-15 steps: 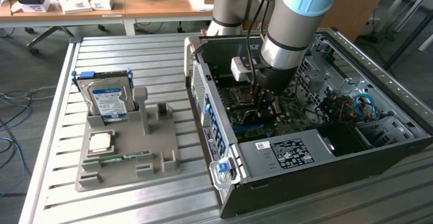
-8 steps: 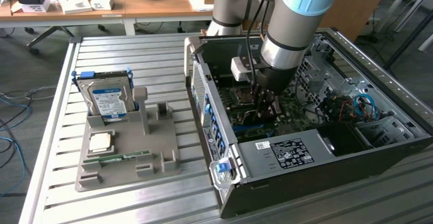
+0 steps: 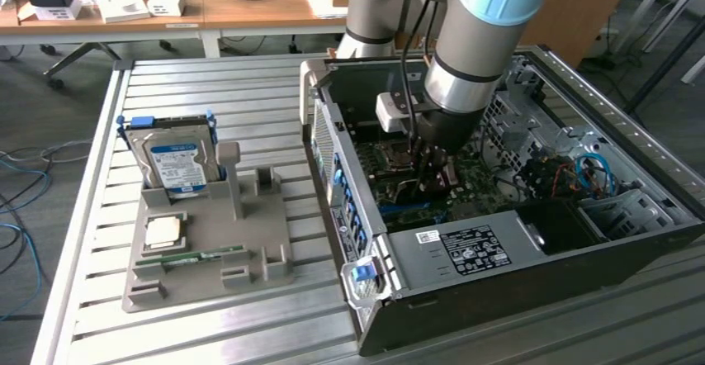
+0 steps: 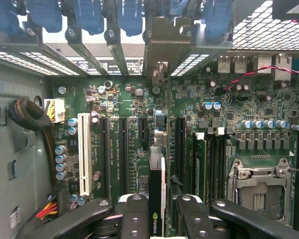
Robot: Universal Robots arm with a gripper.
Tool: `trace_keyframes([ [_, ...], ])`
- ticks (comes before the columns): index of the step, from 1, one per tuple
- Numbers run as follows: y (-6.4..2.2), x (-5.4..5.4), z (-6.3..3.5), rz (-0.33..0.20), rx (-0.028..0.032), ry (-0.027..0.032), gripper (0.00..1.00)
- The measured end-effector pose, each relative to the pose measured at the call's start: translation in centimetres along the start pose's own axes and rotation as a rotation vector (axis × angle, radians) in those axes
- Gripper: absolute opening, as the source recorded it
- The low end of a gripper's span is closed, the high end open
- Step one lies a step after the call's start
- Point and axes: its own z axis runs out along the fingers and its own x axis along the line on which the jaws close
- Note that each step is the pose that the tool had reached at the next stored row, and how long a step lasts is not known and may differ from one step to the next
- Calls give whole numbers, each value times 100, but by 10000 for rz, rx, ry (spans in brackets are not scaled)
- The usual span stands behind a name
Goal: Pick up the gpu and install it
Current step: 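Insert the gpu into the slot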
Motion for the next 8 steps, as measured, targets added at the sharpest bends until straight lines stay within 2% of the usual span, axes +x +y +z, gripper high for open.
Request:
trace_keyframes([
  [8, 0, -1, 0, 0, 1, 18, 26],
])
